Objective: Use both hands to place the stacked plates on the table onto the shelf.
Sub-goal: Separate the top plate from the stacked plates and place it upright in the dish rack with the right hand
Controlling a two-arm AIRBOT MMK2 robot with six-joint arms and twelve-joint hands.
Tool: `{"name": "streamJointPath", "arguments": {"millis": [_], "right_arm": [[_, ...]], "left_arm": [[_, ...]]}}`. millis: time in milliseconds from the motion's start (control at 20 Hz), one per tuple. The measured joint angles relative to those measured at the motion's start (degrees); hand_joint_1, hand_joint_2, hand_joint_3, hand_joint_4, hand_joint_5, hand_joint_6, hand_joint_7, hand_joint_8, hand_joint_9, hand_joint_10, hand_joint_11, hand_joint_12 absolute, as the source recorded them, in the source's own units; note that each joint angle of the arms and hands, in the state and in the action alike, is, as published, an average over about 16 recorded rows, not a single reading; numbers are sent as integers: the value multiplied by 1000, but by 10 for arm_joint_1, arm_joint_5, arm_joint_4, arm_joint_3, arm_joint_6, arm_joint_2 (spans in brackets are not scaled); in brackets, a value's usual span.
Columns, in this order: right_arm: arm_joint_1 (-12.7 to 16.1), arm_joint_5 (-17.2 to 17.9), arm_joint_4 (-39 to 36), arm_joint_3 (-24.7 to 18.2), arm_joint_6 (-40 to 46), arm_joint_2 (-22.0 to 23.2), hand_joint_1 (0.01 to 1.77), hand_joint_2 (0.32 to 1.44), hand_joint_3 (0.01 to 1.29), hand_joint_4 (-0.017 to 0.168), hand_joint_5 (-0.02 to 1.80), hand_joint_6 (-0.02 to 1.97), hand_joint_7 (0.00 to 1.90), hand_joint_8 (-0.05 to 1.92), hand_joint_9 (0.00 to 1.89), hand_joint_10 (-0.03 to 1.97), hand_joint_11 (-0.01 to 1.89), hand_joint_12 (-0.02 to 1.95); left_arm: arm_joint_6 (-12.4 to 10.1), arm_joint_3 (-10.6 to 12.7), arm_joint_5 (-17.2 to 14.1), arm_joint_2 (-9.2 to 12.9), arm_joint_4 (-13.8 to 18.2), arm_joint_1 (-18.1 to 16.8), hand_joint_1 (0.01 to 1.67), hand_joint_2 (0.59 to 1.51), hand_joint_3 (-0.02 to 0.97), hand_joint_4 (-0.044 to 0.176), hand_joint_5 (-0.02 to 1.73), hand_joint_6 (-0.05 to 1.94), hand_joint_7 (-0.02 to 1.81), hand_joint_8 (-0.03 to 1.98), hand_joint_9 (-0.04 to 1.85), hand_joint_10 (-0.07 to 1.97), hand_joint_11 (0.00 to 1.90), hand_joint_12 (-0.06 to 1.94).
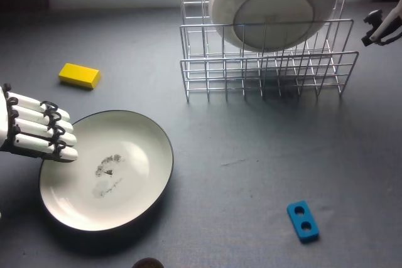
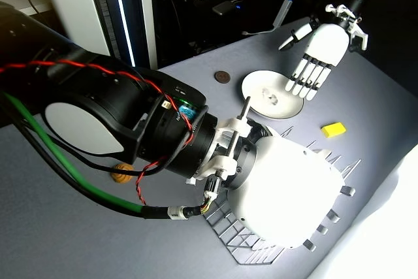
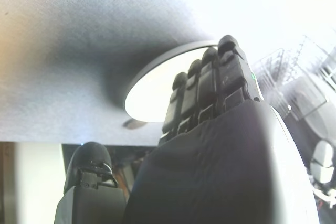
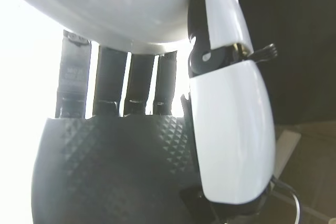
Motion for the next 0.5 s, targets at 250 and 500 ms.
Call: {"name": "streamJointPath", "arguments": {"millis": [250,500], "right_arm": [[-12,5,0,5,0,-5,1217,1028,15,-2,946,920,1110,789,1240,20,850,979],[-21,9,0,7,0,-6,1217,1029,15,-2,947,918,1103,798,1244,20,863,994]], "left_arm": [[0,0,0,0,0,0,15,1105,22,2,20,3,17,8,15,-4,13,11],[0,0,0,0,0,0,15,1107,21,2,20,3,17,8,15,-3,13,11]]}}
